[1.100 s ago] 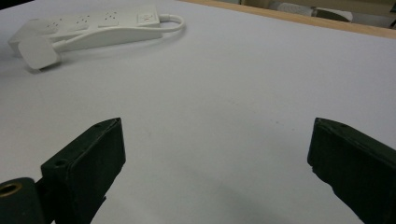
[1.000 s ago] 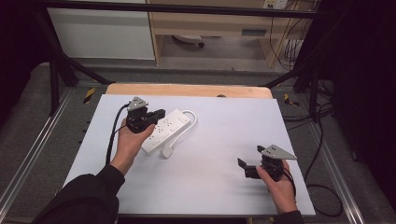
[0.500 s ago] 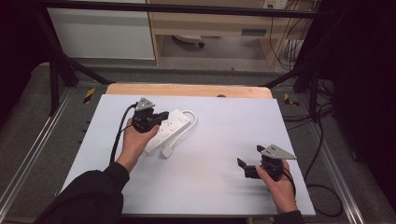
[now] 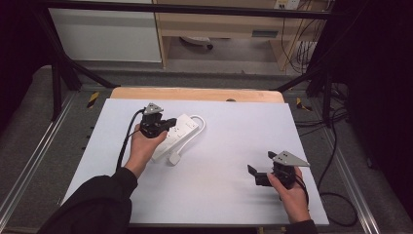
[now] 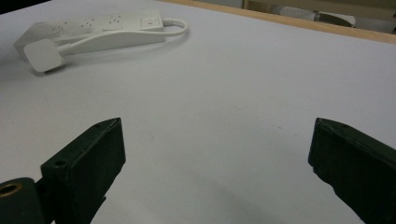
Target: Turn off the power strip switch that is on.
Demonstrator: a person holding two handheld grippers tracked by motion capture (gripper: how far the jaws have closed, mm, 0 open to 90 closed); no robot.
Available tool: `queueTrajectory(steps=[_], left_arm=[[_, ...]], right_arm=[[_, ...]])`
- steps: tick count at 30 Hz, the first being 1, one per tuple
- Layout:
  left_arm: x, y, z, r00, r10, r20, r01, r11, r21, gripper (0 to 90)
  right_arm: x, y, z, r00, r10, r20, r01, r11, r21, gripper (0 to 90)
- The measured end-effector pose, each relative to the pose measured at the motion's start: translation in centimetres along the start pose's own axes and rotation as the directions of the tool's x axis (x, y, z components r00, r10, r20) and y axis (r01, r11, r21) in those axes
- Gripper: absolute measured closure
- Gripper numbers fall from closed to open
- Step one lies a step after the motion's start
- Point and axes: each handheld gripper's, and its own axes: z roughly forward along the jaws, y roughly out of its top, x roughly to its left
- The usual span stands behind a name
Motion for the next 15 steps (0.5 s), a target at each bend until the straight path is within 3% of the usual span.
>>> queueTrajectory(steps=[15], left_arm=[[0.1,-0.8,1.7,1.0000,0.003,-0.004,-0.003,0.9979,0.064,89.9]], right_arm=[[0.0,0.0,0.0,1.0000,0.000,0.001,0.000,1.000,0.000,4.4]])
